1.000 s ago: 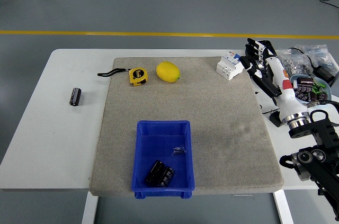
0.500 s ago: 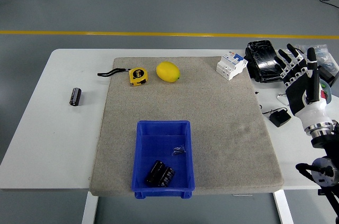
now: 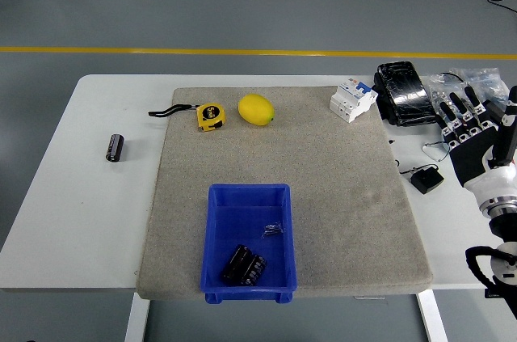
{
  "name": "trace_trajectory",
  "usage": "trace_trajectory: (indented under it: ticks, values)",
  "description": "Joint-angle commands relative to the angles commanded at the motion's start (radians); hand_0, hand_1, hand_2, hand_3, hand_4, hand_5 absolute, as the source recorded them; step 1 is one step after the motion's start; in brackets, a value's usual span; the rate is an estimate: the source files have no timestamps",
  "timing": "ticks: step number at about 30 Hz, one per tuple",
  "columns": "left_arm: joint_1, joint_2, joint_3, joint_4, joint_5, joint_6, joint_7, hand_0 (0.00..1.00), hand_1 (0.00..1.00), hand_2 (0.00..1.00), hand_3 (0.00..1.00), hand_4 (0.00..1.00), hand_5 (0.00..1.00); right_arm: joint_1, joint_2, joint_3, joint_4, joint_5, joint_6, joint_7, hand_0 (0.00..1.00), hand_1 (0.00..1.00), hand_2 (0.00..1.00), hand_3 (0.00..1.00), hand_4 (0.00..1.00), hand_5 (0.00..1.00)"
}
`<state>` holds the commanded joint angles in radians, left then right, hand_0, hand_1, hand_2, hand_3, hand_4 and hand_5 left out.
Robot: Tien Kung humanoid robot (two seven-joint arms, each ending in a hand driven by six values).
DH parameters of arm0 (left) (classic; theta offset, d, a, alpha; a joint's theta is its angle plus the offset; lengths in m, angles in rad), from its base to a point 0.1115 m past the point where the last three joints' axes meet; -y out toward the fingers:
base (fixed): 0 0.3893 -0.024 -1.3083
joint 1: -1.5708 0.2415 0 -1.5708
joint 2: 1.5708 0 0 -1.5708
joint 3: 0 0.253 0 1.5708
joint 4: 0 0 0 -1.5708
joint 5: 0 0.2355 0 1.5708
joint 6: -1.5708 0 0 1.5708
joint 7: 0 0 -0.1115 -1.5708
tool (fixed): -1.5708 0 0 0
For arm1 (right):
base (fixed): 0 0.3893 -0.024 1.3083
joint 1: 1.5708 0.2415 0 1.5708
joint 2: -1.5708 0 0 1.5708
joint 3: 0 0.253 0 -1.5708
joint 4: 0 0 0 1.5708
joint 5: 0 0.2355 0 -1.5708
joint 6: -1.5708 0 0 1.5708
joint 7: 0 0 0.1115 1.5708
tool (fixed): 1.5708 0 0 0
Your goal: Pick up the battery,place it into the box
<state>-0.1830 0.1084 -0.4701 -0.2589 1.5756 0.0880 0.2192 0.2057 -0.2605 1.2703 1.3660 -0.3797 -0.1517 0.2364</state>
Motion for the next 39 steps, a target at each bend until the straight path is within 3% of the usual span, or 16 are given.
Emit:
trace_trajectory:
  ticks: [9, 39]
  values:
    - [-0.001, 0.005, -0.006, 0.002, 0.006, -0.007, 0.004, 0.680, 0.637, 0.683, 0.615, 0.617, 0.665, -0.001, 0.006, 0.005, 0.011, -0.061, 0.009, -0.010, 0.939, 0.879, 0.882, 0.942, 0.998, 0.998]
    - [0.014, -0.008, -0.014, 0.013, -0.014, 0.017, 0.008, 0.680, 0.643, 0.686, 0.612, 0.623, 0.675, 0.001, 0.023, -0.013, 0.009, -0.079, 0.011, -0.018, 0.933, 0.880, 0.881, 0.932, 0.998, 0.998]
